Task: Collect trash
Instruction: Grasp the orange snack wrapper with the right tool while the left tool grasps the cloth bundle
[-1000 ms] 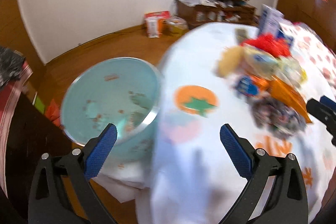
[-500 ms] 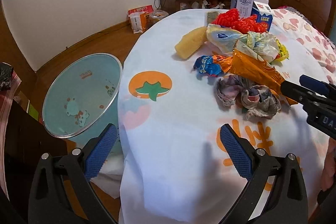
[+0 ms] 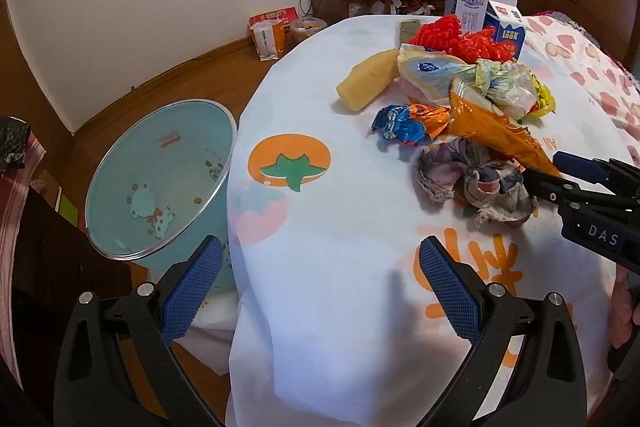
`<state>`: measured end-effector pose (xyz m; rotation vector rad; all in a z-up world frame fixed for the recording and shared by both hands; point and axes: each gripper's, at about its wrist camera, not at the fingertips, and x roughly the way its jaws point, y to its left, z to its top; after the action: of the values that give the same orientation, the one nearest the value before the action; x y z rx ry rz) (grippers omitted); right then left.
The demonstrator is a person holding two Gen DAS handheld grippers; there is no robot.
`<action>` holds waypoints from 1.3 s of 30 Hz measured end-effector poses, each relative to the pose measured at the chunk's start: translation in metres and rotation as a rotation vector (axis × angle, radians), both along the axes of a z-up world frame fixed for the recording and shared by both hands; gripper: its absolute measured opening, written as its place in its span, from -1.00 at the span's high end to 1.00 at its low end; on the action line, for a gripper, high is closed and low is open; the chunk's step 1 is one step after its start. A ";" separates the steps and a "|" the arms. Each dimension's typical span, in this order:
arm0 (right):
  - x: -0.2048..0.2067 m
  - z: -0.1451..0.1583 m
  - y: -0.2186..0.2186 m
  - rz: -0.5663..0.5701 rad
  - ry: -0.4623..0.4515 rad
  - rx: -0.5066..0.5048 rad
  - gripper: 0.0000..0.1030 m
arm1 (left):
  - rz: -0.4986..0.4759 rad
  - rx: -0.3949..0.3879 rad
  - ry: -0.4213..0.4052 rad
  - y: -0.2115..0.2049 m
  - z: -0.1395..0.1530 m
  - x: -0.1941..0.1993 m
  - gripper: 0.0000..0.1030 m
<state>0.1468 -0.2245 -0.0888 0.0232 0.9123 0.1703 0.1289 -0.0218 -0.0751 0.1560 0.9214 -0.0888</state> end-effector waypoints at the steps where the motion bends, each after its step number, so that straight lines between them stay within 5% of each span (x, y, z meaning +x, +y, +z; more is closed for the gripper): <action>1: 0.000 -0.001 0.000 0.004 0.004 -0.002 0.02 | 0.000 0.001 0.002 -0.001 0.000 0.000 -0.87; 5: -0.001 -0.002 0.000 0.016 0.005 -0.013 0.20 | -0.003 0.001 0.011 -0.003 -0.001 0.000 -0.87; 12: -0.016 0.014 -0.015 -0.011 -0.035 0.032 0.83 | -0.011 -0.007 0.004 -0.009 0.001 -0.001 -0.87; 18: -0.043 0.029 -0.049 -0.140 -0.102 0.057 0.87 | -0.083 -0.063 -0.005 -0.037 0.008 0.005 -0.87; 26: -0.071 0.026 -0.078 -0.261 -0.142 -0.022 0.87 | -0.160 -0.035 -0.021 -0.093 0.002 0.016 -0.86; 34: -0.075 0.015 -0.093 -0.300 -0.121 -0.021 0.87 | -0.149 -0.017 0.016 -0.112 -0.014 0.026 -0.84; 39: -0.075 0.007 -0.090 -0.305 -0.107 -0.012 0.87 | -0.148 -0.048 0.063 -0.112 -0.026 0.032 -0.63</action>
<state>0.0721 -0.3147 -0.0821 0.1399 0.7926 -0.1171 0.1609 -0.1341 -0.1012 0.1769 0.9689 -0.2538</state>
